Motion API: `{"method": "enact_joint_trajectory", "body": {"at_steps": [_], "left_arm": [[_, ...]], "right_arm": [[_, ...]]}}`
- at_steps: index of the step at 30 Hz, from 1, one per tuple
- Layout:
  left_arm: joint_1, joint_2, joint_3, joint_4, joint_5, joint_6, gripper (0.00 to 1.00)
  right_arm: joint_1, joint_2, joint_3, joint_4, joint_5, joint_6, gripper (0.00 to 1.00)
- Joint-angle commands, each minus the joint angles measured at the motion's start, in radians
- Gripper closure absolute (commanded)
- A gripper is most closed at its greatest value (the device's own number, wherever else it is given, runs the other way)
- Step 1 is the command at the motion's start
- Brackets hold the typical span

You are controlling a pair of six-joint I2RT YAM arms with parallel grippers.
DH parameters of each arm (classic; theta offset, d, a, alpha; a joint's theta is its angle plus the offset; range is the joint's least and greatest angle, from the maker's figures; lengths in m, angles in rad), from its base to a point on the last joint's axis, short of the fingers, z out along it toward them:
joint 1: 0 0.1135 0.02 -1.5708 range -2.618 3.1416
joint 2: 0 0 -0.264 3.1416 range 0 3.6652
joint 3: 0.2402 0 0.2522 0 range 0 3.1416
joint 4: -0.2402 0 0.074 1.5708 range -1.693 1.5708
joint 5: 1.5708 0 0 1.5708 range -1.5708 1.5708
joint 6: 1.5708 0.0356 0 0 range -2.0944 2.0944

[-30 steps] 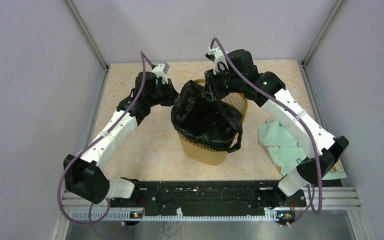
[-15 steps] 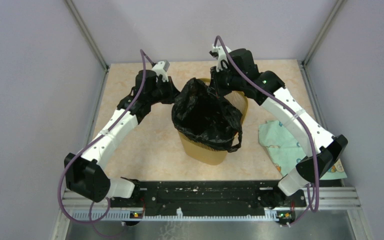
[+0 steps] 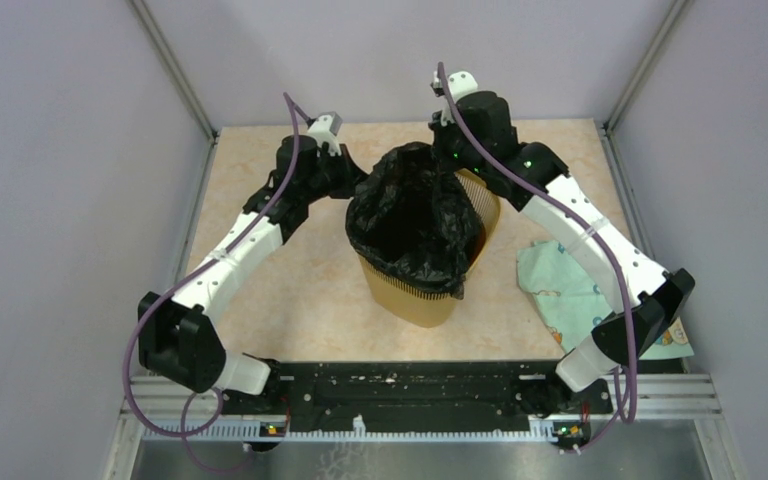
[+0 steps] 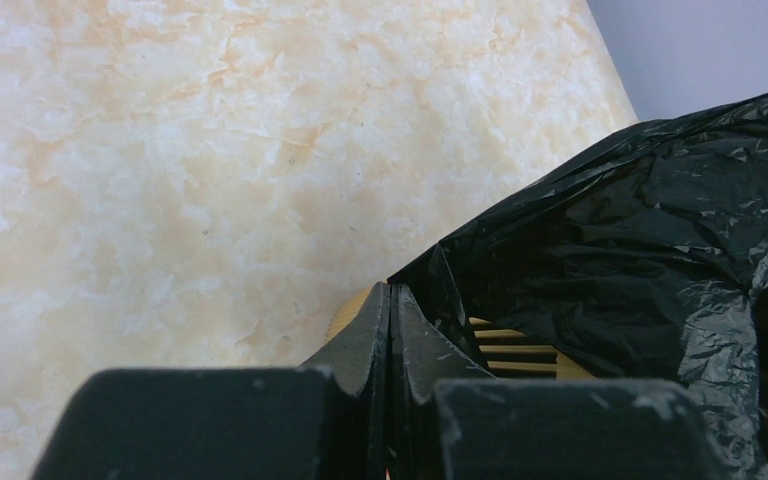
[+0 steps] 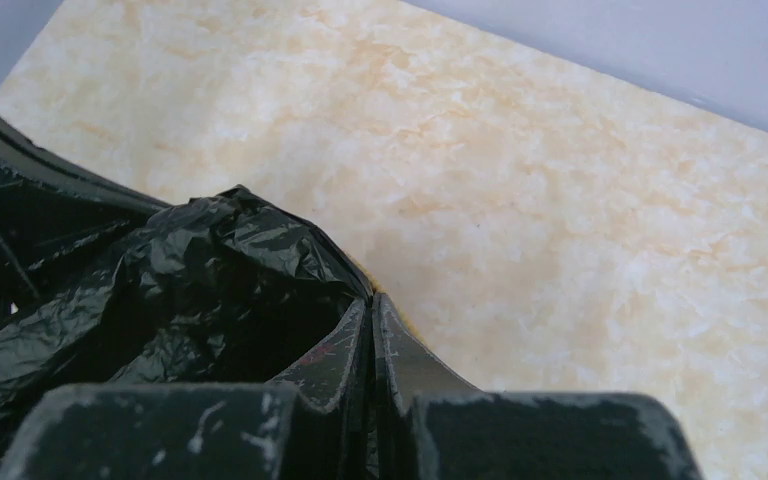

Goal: Put the trash bags into the trash bin
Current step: Place the trash bag in the trash bin.

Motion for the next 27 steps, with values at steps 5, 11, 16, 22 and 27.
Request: {"method": "enact_joint_trajectory", "body": {"at_steps": [5,11,16,22,27], "left_arm": [[-0.011,0.03,-0.006,0.125,0.012,-0.012,0.96],[-0.018,0.052,-0.007,0.125,0.01,-0.012,0.96],[-0.021,0.063,-0.019,0.106,0.004,-0.014,0.96],[-0.031,0.061,-0.039,0.085,-0.001,-0.019,0.97],[-0.043,0.046,-0.052,0.084,0.002,-0.016,0.97]], "right_arm": [[-0.006,0.037,-0.009,0.096,0.114,-0.068,1.0],[-0.02,0.081,0.021,0.051,0.115,-0.056,1.0],[-0.032,0.083,0.024,0.018,0.118,-0.024,1.0],[-0.033,0.068,0.042,-0.007,0.141,0.005,1.0],[-0.033,0.067,0.085,-0.055,0.137,0.019,0.9]]}}
